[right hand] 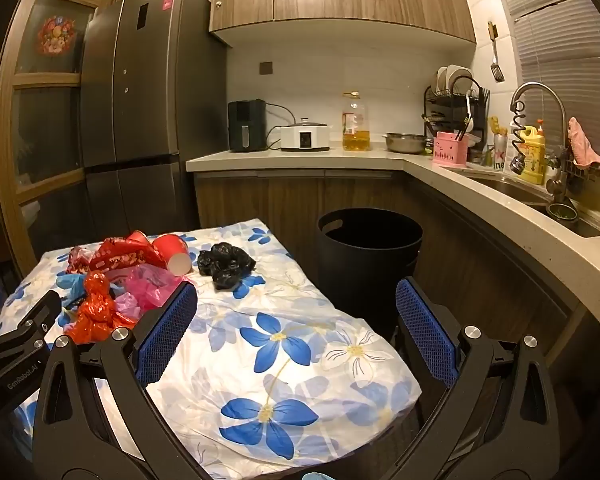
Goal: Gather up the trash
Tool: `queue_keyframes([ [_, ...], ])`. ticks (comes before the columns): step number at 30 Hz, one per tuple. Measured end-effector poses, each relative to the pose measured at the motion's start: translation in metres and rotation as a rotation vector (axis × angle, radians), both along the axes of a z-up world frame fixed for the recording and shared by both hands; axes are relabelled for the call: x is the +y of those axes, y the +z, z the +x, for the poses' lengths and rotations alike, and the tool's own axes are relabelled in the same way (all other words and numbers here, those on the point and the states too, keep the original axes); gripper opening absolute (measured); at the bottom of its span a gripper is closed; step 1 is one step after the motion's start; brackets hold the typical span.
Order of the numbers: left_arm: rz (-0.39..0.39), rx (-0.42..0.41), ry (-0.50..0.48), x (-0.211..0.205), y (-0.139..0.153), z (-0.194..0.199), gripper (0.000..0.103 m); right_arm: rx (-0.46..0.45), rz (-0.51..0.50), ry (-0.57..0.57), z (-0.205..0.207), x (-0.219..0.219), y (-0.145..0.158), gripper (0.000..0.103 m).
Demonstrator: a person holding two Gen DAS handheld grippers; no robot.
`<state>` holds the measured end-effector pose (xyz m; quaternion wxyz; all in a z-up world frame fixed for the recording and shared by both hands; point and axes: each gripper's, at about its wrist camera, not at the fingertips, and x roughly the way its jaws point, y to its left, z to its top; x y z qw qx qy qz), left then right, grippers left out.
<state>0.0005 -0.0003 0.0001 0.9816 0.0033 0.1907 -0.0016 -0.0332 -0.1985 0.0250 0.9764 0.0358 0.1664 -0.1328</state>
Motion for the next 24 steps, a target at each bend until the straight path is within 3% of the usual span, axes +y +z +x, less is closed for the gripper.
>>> queue_keyframes([
  [24, -0.003, -0.003, 0.001, 0.0010, 0.0013, -0.0036, 0.098, 0.002, 0.002, 0.001, 0.0008, 0.0011, -0.0014, 0.098],
])
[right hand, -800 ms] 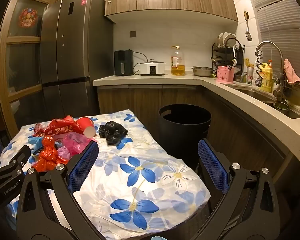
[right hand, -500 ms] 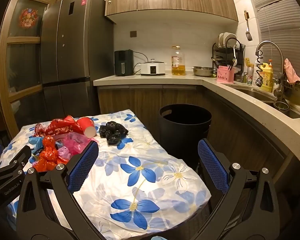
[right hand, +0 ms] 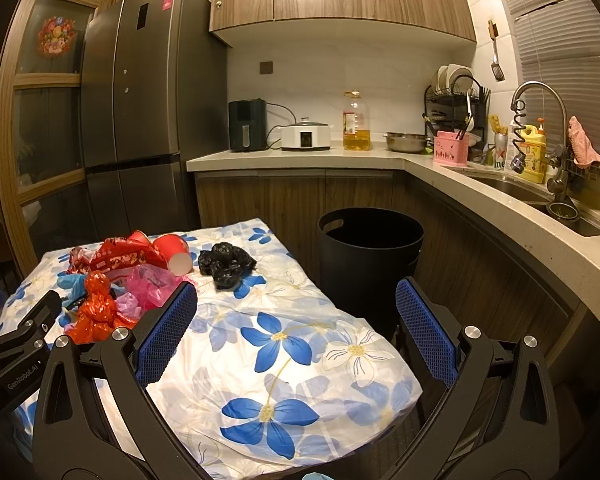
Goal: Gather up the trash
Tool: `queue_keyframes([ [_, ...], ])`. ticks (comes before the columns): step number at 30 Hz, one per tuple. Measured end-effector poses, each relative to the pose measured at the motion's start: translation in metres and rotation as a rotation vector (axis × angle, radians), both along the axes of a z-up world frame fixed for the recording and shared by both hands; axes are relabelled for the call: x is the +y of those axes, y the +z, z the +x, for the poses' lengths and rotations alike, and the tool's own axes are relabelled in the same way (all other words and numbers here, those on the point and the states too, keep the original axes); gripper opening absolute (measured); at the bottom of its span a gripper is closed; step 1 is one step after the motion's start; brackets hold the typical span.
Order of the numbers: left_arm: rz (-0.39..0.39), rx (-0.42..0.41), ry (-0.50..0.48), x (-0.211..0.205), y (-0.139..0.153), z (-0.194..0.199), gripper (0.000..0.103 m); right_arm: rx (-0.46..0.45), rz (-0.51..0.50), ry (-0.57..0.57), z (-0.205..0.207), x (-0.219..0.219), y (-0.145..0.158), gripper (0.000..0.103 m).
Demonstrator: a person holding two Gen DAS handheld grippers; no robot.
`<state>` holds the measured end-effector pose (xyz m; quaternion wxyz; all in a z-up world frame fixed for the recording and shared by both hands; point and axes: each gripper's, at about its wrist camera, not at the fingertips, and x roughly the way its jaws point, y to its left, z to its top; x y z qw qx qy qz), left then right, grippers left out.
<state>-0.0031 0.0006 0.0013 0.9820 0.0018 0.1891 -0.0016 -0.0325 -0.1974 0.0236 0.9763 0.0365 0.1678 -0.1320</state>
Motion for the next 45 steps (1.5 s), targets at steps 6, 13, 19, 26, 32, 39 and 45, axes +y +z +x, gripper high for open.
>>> queue_keyframes([
  [6, -0.001, 0.000, 0.000, -0.0001, 0.0001, -0.0004, 0.098, 0.000, 0.001, 0.001, -0.0004, -0.0010, 0.0007, 0.098],
  [13, -0.002, 0.000, 0.000, 0.0008, -0.0008, 0.0033, 0.098, -0.002, 0.001, -0.001, 0.0000, -0.0006, 0.0015, 0.098],
  [19, -0.001, -0.001, 0.000, 0.0006, -0.0007, 0.0032, 0.098, -0.002, 0.001, -0.001, 0.0000, -0.0010, 0.0014, 0.098],
  [26, 0.000, -0.001, 0.000, 0.0005, -0.0005, 0.0032, 0.098, -0.002, 0.000, -0.001, 0.0002, -0.0011, 0.0011, 0.098],
  [32, -0.001, -0.002, 0.000, -0.0007, 0.0001, 0.0035, 0.098, -0.003, -0.001, -0.002, 0.0007, -0.0026, 0.0013, 0.098],
  [39, -0.002, -0.003, 0.000, -0.0008, 0.0006, 0.0035, 0.098, -0.002, -0.001, -0.002, 0.0005, -0.0018, 0.0017, 0.098],
  [45, -0.003, -0.004, 0.000, -0.0015, 0.0017, 0.0033, 0.098, -0.003, -0.001, -0.001, 0.0009, -0.0016, 0.0018, 0.098],
])
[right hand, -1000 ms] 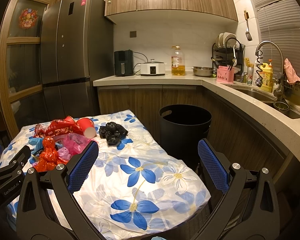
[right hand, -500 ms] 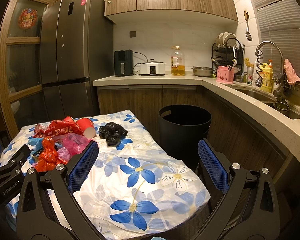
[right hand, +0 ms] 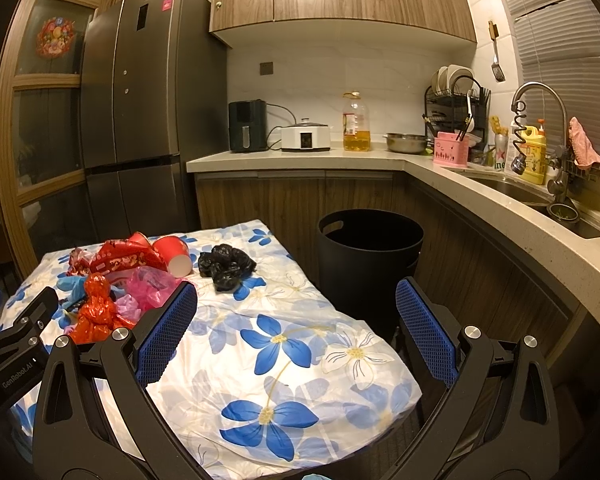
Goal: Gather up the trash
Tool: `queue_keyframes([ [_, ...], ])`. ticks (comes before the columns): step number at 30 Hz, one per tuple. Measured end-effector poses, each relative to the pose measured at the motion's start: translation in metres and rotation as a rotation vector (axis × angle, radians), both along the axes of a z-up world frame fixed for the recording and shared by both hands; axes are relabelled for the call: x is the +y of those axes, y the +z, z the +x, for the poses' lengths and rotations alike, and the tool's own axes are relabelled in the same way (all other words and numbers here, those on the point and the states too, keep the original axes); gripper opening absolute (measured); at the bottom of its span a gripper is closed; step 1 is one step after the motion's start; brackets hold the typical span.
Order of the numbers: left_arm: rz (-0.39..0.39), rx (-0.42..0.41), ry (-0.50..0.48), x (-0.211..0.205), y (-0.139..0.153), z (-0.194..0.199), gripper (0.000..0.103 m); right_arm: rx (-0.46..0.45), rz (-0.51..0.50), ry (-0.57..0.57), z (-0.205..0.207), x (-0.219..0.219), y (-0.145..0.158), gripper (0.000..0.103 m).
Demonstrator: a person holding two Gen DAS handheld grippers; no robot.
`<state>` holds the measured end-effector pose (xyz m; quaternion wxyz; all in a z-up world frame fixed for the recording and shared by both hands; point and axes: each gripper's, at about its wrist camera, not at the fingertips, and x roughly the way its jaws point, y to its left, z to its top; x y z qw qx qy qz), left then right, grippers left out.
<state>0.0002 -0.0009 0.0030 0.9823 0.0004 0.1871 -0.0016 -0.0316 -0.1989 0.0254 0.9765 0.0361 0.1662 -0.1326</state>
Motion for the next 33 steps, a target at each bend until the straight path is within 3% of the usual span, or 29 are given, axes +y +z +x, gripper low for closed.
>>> queue_keyframes([
  [26, -0.001, -0.003, 0.000, 0.001, 0.000, -0.001, 0.098, 0.005, 0.004, 0.002, 0.001, 0.000, -0.002, 0.098],
  [33, 0.029, -0.004, 0.038, 0.007, 0.003, 0.004, 0.098, 0.005, 0.010, 0.026, 0.006, 0.001, -0.009, 0.098],
])
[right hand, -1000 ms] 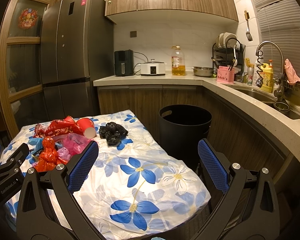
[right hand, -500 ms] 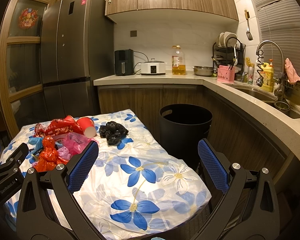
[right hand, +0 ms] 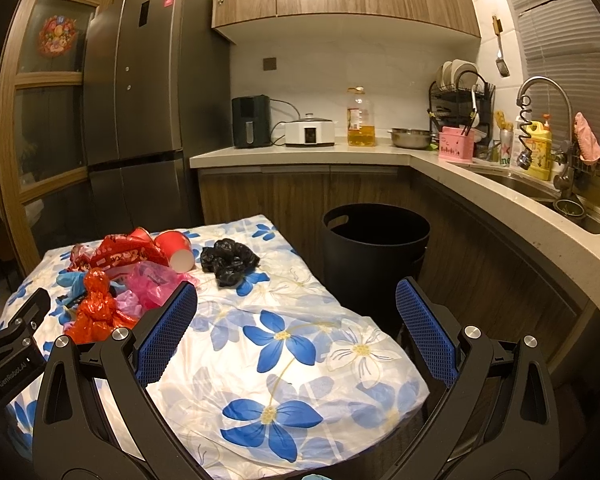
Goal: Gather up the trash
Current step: 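Grasp the orange bag with the left tool while the right tool grasps the pink bag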
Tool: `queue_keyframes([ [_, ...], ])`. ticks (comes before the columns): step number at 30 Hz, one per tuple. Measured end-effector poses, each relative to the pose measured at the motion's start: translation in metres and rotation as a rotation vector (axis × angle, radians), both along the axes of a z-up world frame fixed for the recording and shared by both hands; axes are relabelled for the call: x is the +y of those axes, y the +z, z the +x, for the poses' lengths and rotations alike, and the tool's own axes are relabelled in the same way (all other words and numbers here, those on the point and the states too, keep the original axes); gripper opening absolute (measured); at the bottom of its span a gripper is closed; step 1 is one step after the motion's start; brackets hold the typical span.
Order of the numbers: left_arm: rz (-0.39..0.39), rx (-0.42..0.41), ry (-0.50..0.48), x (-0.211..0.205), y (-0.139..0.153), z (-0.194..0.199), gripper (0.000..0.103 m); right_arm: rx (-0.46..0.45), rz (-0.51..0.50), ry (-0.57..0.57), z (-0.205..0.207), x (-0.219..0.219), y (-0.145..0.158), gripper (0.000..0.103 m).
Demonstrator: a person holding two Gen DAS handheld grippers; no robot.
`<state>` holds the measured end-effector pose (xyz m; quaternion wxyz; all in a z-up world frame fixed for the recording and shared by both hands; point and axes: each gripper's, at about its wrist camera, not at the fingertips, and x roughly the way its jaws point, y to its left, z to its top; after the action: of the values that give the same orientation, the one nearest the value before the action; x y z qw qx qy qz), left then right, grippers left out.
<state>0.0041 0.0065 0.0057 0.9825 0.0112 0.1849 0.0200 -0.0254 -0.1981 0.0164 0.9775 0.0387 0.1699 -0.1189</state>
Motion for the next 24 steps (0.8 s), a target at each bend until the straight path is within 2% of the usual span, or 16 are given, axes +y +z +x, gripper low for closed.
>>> queue_keyframes([
  [8, -0.049, 0.041, 0.081, 0.041, -0.024, 0.010, 0.098, 0.018, 0.006, 0.093, 0.021, 0.012, -0.020, 0.098],
  [14, -0.079, 0.063, 0.119, 0.064, -0.044, 0.021, 0.098, 0.104, 0.041, 0.177, 0.054, 0.028, -0.044, 0.098],
  [19, -0.114, 0.084, 0.078, 0.067, -0.058, 0.036, 0.098, 0.146, 0.041, 0.235, 0.079, 0.040, -0.059, 0.098],
  [24, -0.121, 0.082, 0.025, 0.052, -0.057, 0.062, 0.095, 0.156, 0.055, 0.260, 0.102, 0.043, -0.065, 0.098],
])
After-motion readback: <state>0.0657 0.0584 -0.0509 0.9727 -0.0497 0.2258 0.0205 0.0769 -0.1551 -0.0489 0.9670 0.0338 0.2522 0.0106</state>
